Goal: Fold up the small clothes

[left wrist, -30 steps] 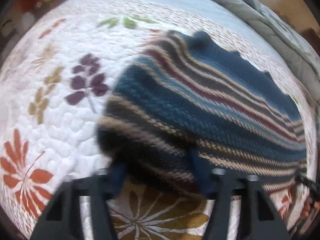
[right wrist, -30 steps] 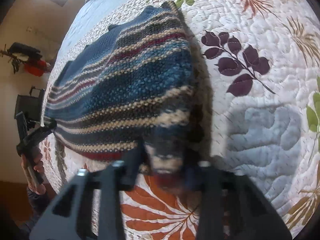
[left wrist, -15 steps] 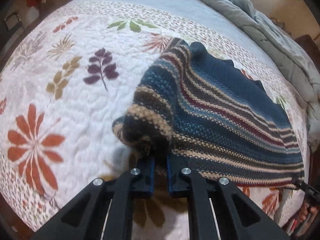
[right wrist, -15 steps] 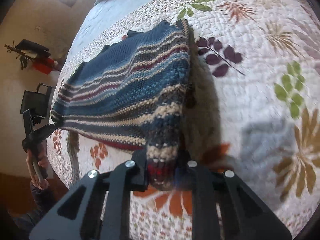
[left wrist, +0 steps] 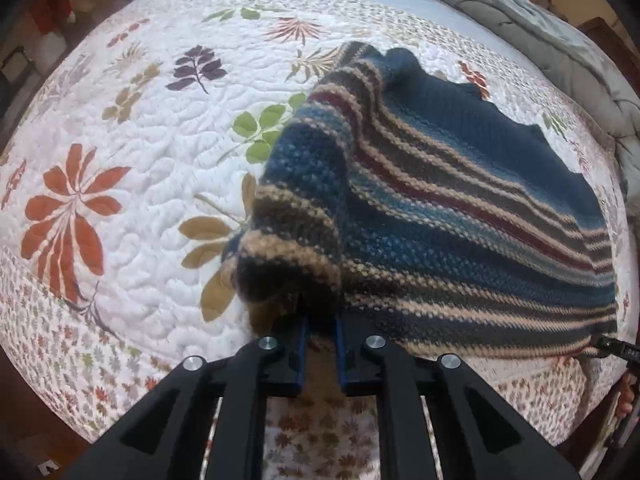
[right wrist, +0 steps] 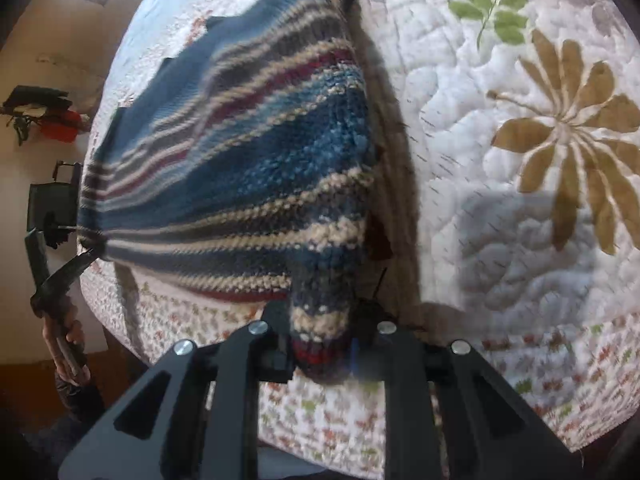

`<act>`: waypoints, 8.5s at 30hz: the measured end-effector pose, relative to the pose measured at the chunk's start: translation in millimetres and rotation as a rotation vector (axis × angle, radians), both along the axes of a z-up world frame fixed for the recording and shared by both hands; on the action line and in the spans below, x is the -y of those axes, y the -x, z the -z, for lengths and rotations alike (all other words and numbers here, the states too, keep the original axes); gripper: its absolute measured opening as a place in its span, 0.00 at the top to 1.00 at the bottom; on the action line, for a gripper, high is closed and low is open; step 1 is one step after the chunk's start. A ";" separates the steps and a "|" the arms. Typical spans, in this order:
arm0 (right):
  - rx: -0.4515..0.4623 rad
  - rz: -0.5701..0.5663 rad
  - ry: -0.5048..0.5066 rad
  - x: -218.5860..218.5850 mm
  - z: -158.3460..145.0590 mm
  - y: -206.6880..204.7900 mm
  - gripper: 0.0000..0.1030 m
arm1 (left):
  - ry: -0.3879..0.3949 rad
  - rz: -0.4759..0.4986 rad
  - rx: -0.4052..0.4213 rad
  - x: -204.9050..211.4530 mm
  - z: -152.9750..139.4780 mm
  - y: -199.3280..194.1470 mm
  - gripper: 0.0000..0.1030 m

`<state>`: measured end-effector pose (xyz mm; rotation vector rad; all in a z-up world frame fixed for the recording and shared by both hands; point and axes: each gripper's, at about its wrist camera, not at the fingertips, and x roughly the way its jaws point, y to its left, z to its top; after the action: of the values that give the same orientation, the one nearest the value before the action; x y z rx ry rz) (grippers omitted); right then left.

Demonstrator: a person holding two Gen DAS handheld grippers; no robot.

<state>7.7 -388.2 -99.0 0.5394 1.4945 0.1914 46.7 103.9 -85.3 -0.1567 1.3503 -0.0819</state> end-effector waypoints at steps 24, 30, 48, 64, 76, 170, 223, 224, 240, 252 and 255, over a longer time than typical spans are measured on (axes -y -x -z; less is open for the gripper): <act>0.275 -0.031 0.238 -31.5 -93.4 -81.7 0.51 | -0.011 0.089 0.141 74.7 -70.1 -10.6 0.47; 0.218 -0.068 0.309 -33.9 -56.5 -153.4 0.51 | -0.039 0.148 0.145 108.6 -46.7 -88.7 0.46; 0.155 -0.018 0.323 -22.2 -30.2 -169.9 0.89 | -0.087 0.086 0.023 86.4 9.2 -115.2 0.44; 0.170 -0.031 0.180 -0.5 -52.5 -52.6 0.36 | -0.029 0.205 0.069 130.4 -8.0 -23.2 0.32; 0.165 -0.050 0.055 3.0 0.2 -60.2 0.27 | -0.088 0.229 0.099 137.7 1.6 -25.3 0.22; 0.239 -0.254 0.069 -206.2 -94.4 -82.6 0.41 | 0.217 0.288 -0.114 82.2 -34.2 -30.5 0.15; 0.247 -0.338 0.146 -261.6 -65.4 -104.0 0.37 | 0.258 0.152 -0.073 44.0 -2.9 -146.4 0.61; 0.237 -0.332 0.138 -262.0 -59.0 -105.0 0.36 | 0.271 0.143 -0.082 44.8 0.3 -149.3 0.74; 0.227 -0.335 0.093 -263.8 -49.0 -104.3 0.36 | 0.179 0.054 -0.021 13.9 13.6 -156.2 0.83; 0.217 -0.329 0.115 -266.8 -40.5 -98.6 0.35 | 0.094 0.102 0.056 -23.5 -40.6 -56.0 0.48; 0.220 -0.339 0.134 -270.6 -41.2 -97.2 0.33 | 0.072 0.118 0.046 -30.3 -39.8 -23.5 0.48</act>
<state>105.0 -117.7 -57.8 0.1482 1.3634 0.3989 70.2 134.2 -45.5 -0.1349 1.3104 -0.2321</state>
